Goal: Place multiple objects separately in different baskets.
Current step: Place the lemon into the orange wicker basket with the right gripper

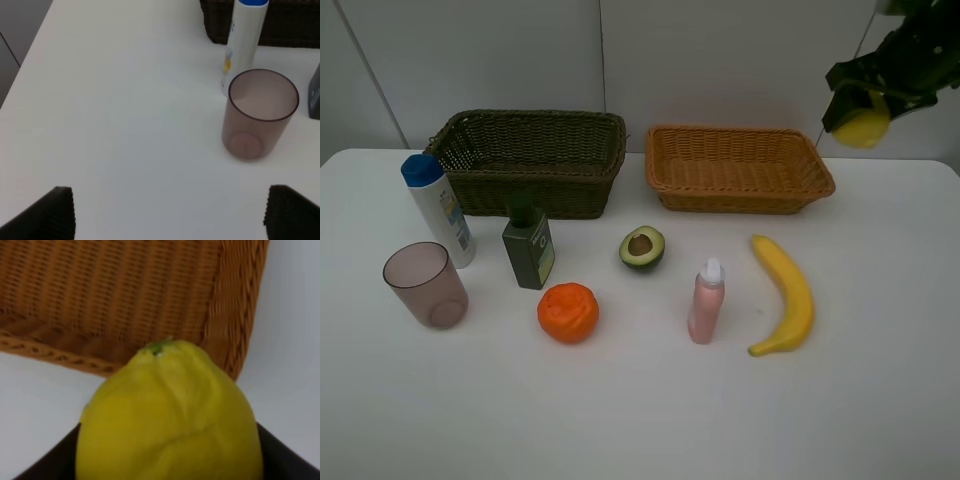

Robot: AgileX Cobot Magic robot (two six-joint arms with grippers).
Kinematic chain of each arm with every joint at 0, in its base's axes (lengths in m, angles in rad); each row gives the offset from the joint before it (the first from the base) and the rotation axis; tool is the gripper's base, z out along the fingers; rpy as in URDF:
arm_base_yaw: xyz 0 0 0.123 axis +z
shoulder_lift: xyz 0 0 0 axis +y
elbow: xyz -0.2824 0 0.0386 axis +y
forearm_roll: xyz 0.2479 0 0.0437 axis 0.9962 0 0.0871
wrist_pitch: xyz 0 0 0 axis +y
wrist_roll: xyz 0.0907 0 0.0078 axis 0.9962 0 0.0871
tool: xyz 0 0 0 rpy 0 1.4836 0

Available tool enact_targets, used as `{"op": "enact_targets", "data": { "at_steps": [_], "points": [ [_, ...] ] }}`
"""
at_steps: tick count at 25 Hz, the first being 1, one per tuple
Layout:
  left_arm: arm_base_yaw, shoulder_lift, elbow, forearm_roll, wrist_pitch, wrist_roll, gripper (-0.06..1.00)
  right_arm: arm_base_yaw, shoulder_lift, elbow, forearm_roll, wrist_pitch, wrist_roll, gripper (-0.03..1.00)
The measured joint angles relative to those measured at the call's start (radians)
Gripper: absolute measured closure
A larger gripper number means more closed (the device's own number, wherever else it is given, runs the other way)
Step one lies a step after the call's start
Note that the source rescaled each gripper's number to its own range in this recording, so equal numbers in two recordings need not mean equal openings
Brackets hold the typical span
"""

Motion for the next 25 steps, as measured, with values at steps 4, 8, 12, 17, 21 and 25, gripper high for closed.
{"op": "enact_targets", "data": {
  "at_steps": [4,8,12,17,21,25],
  "points": [
    [0.000,0.000,0.000,0.000,0.000,0.000,-0.06,0.000,0.067,-0.056,0.078,-0.067,-0.069,0.55],
    [0.000,0.000,0.000,0.000,0.000,0.000,-0.06,0.000,0.139,-0.080,0.134,-0.143,-0.119,0.55],
    [0.000,0.000,0.000,0.000,0.000,0.000,-0.06,0.000,0.208,-0.080,0.143,-0.226,-0.167,0.55],
    [0.000,0.000,0.000,0.000,0.000,0.000,-0.06,0.000,0.284,-0.080,0.164,-0.296,-0.194,0.55],
    [0.000,0.000,0.000,0.000,0.000,0.000,-0.06,0.007,0.326,-0.080,0.218,-0.322,-0.235,0.55],
    [0.000,0.000,0.000,0.000,0.000,0.000,-0.06,0.027,0.363,-0.080,0.239,-0.354,-0.253,0.55]
  ]
}}
